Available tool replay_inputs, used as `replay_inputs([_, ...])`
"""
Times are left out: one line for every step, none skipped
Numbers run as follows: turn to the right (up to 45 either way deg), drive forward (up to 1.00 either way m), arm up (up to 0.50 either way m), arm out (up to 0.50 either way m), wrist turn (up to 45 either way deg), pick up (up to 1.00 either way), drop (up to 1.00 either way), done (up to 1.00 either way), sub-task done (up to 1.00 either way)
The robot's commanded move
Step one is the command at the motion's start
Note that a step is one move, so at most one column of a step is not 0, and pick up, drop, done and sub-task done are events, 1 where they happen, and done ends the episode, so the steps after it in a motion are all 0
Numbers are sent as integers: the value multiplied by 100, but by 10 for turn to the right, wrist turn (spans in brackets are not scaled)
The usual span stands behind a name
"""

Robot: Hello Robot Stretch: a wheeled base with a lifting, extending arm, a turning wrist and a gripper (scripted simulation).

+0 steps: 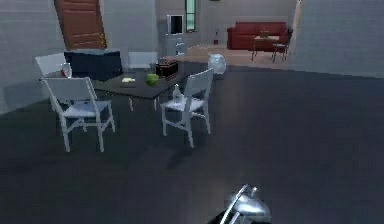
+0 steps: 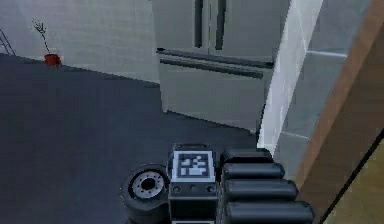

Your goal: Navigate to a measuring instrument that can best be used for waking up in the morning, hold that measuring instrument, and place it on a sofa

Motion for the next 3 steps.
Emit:
replay_inputs([-120, 0, 0, 0, 0, 0, 0, 0, 0])
replay_inputs([0, 25, 0, 0, 0, 0, 0, 0, 0])
replay_inputs([330, 0, 0, 0, 0, 0, 0, 0, 0])
